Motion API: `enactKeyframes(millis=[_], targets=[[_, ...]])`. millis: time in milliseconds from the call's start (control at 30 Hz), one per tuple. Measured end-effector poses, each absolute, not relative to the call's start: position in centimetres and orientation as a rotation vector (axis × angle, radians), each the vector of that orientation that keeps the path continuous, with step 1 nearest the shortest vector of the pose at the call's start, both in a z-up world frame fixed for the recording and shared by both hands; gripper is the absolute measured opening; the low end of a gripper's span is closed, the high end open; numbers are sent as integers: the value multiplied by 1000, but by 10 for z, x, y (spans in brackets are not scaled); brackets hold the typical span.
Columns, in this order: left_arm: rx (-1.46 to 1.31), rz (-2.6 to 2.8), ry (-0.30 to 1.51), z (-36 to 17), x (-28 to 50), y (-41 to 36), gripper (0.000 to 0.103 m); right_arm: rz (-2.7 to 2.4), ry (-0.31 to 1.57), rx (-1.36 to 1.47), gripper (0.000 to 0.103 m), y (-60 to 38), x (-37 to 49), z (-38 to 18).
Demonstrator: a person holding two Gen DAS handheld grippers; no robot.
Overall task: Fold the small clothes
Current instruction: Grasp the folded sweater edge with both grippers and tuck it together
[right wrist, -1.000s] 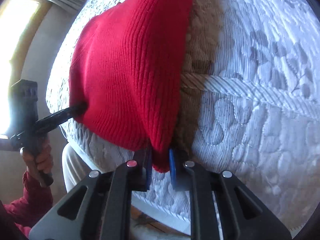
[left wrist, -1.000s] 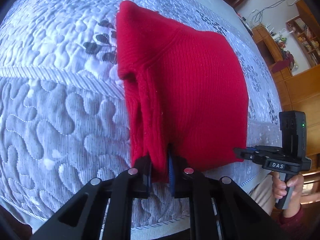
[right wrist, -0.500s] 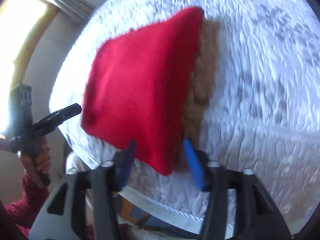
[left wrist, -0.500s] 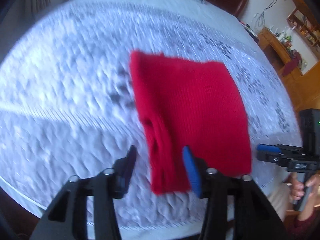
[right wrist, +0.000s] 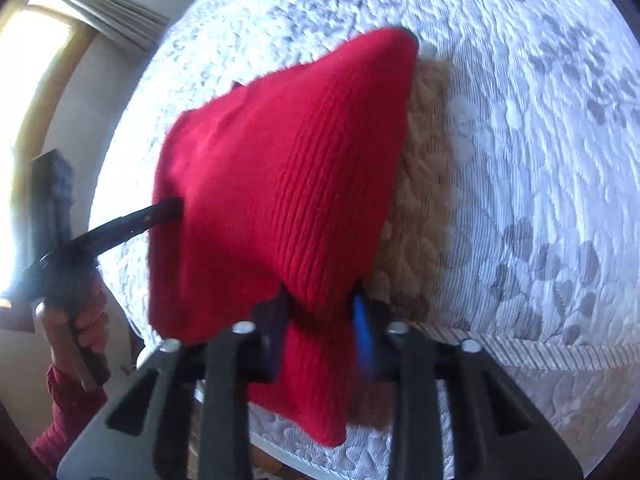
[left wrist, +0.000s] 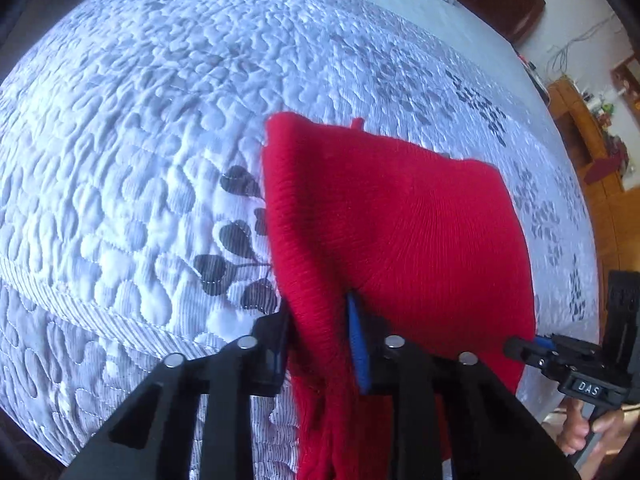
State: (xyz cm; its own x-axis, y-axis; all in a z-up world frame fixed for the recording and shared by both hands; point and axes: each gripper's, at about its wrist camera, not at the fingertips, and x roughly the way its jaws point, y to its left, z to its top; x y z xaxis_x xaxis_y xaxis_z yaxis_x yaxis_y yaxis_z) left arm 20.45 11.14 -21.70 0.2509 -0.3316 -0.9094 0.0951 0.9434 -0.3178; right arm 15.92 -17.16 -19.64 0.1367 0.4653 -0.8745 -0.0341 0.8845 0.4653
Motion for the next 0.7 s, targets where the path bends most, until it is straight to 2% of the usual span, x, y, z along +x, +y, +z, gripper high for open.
enactKeyframes(millis=[100, 200, 400, 467, 567, 700], targets=[[-234, -276, 1286, -222, 200, 121, 17, 373, 1401, 374, 15, -174, 156, -199], [-268, -284, 1290, -232, 196, 131, 17, 370, 1422, 365, 16, -171, 156, -211], [-214, -269, 1265, -231, 192, 125, 19, 353, 1429, 343, 23, -167, 156, -222], [-193, -259, 1254, -229, 192, 122, 23, 343, 1429, 331, 25, -164, 157, -224], [-188, -234, 1237, -221, 186, 125, 30, 330, 1412, 299, 34, -160, 155, -215], [-135, -243, 1225, -204, 161, 123, 30, 346, 1388, 285, 38, -162, 136, -195]])
